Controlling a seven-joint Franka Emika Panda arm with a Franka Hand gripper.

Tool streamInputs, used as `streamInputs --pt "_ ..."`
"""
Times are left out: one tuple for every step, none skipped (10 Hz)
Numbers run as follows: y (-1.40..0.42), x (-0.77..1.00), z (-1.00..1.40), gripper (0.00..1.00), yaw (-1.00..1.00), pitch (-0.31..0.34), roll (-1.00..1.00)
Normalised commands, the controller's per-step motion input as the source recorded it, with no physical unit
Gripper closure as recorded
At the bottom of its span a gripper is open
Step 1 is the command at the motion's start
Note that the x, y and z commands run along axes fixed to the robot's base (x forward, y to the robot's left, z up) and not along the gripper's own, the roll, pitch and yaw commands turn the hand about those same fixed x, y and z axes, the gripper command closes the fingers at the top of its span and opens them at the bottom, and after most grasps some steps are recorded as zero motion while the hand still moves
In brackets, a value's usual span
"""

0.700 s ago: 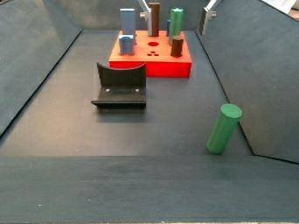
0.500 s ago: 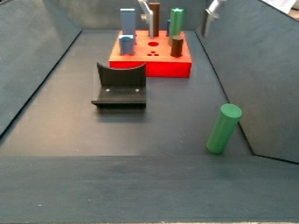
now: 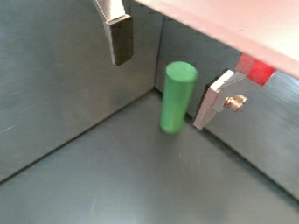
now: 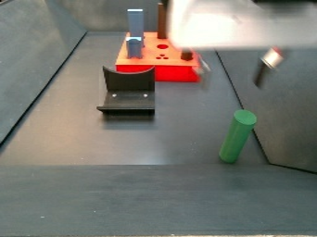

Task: Pick up the round object. Move up. Move to above the board. Insert the round object.
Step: Pick up the round object.

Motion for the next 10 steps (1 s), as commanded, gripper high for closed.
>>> streamInputs --pt "0.61 0.26 -0.25 0.00 0.00 -0.011 -0.26" --pt "0.61 0.16 -0.33 0.00 -0.04 -0.099 -0.29" --pt "0.51 0.29 -0.41 0.00 -0.02 -0.129 -0.34" --pt "0.49 0.28 -0.41 0.00 -0.09 -0.147 -0.33" --pt "0.51 0.00 -0.44 0.00 -0.14 -0.164 -0.34" --pt "0.46 -0.11 -0.39 0.00 -0.08 -0.194 -0.38" --pt "0.12 -0.08 -0.43 0.00 0.00 -0.217 -0.25" --pt "0.07 -0.05 -0.17 0.00 0.00 -0.106 -0.12" --pt "0.00 0.00 -0.03 0.00 0.00 0.000 -0.01" --pt "-0.19 0.00 -0.14 0.00 0.06 -0.074 0.00"
